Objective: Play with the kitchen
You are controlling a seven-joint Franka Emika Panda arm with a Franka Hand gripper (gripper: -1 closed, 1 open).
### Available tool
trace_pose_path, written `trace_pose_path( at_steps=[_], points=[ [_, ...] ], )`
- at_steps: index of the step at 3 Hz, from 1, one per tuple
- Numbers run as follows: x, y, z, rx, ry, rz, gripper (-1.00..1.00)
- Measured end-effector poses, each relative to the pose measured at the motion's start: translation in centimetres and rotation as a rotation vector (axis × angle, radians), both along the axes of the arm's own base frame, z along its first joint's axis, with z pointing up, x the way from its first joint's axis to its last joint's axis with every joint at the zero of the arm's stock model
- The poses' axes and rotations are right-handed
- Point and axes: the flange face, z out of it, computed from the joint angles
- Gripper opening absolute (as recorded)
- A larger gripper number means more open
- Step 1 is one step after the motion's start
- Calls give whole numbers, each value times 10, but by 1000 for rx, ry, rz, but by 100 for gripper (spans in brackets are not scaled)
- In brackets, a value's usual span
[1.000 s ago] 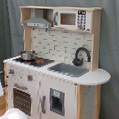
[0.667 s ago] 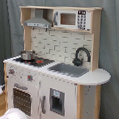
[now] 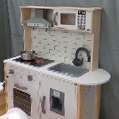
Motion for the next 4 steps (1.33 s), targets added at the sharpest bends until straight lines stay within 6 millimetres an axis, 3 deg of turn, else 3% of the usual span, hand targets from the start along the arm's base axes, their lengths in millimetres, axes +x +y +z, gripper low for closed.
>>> trace_pose_path(
  at_steps=[2, 3, 4],
  points=[
    [41, 13, -14, -63, 28, 62, 100],
    [72, 4, -19, -23, 50, 59, 100],
    [85, 2, -19, 71, 48, 65, 100]
  ],
)
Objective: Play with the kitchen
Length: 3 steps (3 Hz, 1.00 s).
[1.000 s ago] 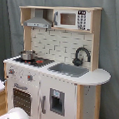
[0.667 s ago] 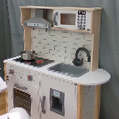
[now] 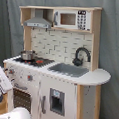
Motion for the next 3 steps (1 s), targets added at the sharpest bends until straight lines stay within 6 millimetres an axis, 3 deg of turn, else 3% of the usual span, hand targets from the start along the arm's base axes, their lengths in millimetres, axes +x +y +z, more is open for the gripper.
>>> trace_pose_path(
  at_steps=[2, 3],
  points=[
    [32, 23, 3, 107, -6, 27, 100],
    [35, 20, 2, 207, -10, 29, 100]
  ],
)
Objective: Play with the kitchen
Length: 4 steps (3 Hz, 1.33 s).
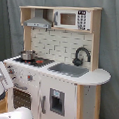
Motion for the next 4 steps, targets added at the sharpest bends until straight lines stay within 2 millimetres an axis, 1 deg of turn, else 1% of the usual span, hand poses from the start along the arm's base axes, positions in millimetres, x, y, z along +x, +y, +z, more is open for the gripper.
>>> trace_pose_path(
  at_steps=[1, 2, 3, 4],
  points=[
    [0, 0, 0, 2, 0, 0, 100],
    [0, 0, 0, 3, 0, 0, -100],
    [0, 2, 7, -104, 5, -5, -100],
    [0, 2, 7, -214, 10, -14, -100]
  ],
)
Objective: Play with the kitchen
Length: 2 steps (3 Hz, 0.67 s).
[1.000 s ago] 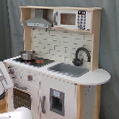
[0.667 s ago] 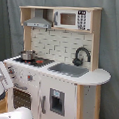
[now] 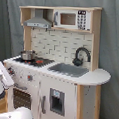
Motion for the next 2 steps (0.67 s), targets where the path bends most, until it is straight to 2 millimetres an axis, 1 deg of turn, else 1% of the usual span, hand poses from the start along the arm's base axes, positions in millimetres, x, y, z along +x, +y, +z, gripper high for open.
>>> trace_pose_path(
  at_steps=[2],
  points=[
    [0, 1, 1, -230, 11, -19, -100]
  ],
)
